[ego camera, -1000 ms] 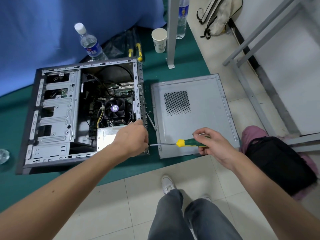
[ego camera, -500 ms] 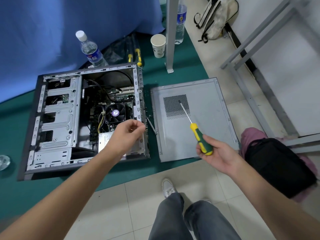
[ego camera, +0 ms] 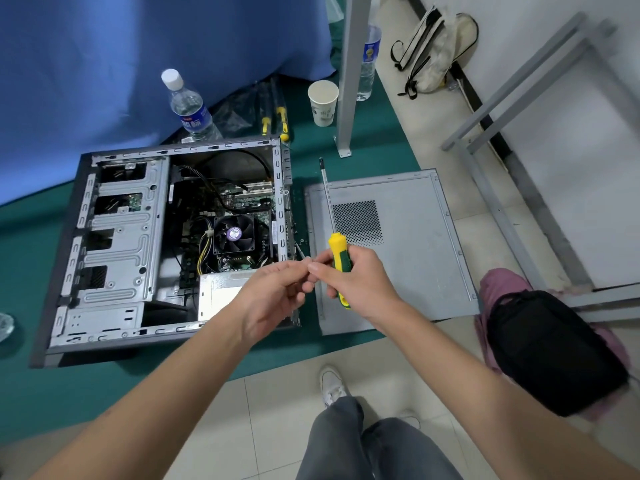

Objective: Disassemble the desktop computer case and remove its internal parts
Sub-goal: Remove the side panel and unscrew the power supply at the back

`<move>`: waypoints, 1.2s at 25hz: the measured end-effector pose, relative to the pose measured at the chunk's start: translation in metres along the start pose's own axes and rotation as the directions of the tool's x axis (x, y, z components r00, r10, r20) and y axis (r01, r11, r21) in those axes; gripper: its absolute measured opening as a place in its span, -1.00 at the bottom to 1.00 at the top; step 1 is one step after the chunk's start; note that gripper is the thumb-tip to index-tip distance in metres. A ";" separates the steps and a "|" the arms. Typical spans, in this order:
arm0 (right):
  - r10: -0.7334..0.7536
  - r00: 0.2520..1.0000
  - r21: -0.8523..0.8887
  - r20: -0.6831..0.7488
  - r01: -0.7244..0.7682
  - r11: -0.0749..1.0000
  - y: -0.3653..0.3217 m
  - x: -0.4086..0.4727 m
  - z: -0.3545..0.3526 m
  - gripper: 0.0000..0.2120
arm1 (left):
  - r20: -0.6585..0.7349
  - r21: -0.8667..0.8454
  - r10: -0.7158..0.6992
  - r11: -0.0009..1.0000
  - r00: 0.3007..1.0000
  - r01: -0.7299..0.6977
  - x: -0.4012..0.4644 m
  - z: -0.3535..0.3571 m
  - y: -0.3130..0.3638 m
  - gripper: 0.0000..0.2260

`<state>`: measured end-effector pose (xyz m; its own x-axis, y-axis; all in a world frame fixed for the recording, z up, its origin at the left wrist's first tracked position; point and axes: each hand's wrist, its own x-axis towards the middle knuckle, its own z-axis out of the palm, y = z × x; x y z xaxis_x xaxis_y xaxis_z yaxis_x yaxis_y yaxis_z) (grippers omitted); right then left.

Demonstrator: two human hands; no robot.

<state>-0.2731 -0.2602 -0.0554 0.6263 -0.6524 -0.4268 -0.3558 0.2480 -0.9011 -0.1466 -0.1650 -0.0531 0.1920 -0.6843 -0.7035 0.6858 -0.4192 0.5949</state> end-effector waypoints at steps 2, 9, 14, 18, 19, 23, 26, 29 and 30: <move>-0.017 1.000 -0.047 -0.023 0.016 0.999 0.007 0.004 0.001 -0.93 | -0.031 0.085 0.022 0.996 0.999 -0.019 -0.001 -0.003 0.000 -0.81; 0.139 0.960 -0.109 -0.241 -0.170 0.979 0.047 0.056 0.016 -0.90 | -0.127 0.983 0.713 0.183 0.690 -0.009 0.036 -0.057 0.023 -0.74; 0.142 0.936 -0.272 -0.323 -0.235 0.933 0.079 0.120 0.040 -0.80 | -0.068 0.989 0.713 -0.041 0.698 0.139 0.054 -0.073 0.004 -0.59; 0.199 0.912 -0.213 -0.358 -0.288 0.934 0.097 0.143 0.050 -0.87 | -0.033 0.991 0.735 -0.065 0.677 0.119 0.056 -0.074 0.006 -0.59; 0.208 0.905 -0.167 -0.371 -0.286 0.944 0.100 0.139 0.048 -0.88 | -0.031 0.990 0.732 -0.070 0.681 0.120 0.056 -0.073 0.005 -0.59; 0.311 0.885 0.127 -0.346 -0.285 0.950 0.113 0.095 0.028 -0.88 | -0.042 0.992 0.722 -0.050 0.691 0.112 0.055 -0.072 0.005 -0.55; 0.333 0.913 0.147 -0.235 -0.305 0.941 0.125 0.062 0.009 -0.71 | -0.054 0.996 0.723 -0.014 0.689 0.093 0.055 -0.072 0.004 -0.49; 0.296 0.947 0.081 -0.126 -0.288 0.954 0.132 0.036 -0.004 -0.66 | -0.020 0.996 0.716 -0.043 0.697 0.073 0.052 -0.070 0.003 -0.41; 0.288 0.952 0.114 -0.099 -0.277 0.954 0.134 0.029 -0.008 -0.65 | -0.008 0.995 0.707 -0.062 0.707 0.073 0.050 -0.069 0.004 -0.39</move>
<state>-0.3083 -0.2518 -0.1877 0.4253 -0.6206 -0.6588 -0.4342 0.4987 -0.7502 -0.0860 -0.1598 -0.1130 0.6259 -0.7758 -0.0800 -0.7274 -0.6176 0.2992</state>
